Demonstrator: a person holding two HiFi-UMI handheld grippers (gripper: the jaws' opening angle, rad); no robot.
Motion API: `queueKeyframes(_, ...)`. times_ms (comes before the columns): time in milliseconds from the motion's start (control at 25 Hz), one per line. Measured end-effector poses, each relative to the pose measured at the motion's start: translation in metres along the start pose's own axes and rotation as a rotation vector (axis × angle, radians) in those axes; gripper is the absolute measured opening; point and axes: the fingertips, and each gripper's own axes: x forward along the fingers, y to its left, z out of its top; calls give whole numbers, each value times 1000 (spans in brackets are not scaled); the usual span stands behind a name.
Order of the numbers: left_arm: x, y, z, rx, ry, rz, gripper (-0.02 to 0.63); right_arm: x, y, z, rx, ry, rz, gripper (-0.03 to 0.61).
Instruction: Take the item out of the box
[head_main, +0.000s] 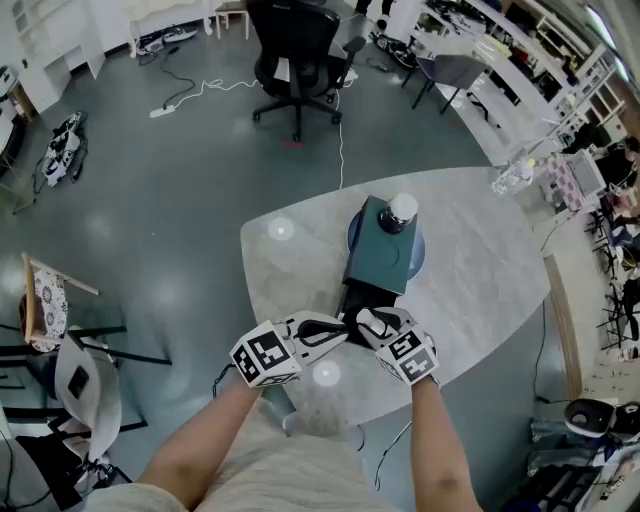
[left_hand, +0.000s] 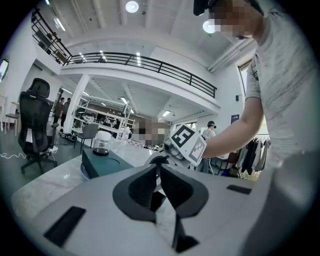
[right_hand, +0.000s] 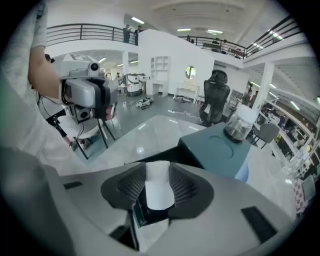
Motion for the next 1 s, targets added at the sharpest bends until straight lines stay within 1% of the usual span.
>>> queueKeyframes(200,5,-3,4,20,10,-18,21,-25,-3,24,104,-163,-60,166)
queueKeyframes(320,5,-4,8,34,14,-25,21,-42,-1,37,149,-253,-93,166)
queueKeyframes(600,10,-11,15,68,23,-52,21,-83,5,63,153,-430,-174,166)
queueKeyframes(800,15,-17,27,86,21,-66,21,-111,8,73,157,-505,-215,166)
queueKeyframes(1000,23,-26,49,107,2,-66,21,-147,2,76,192,-588,-253,166)
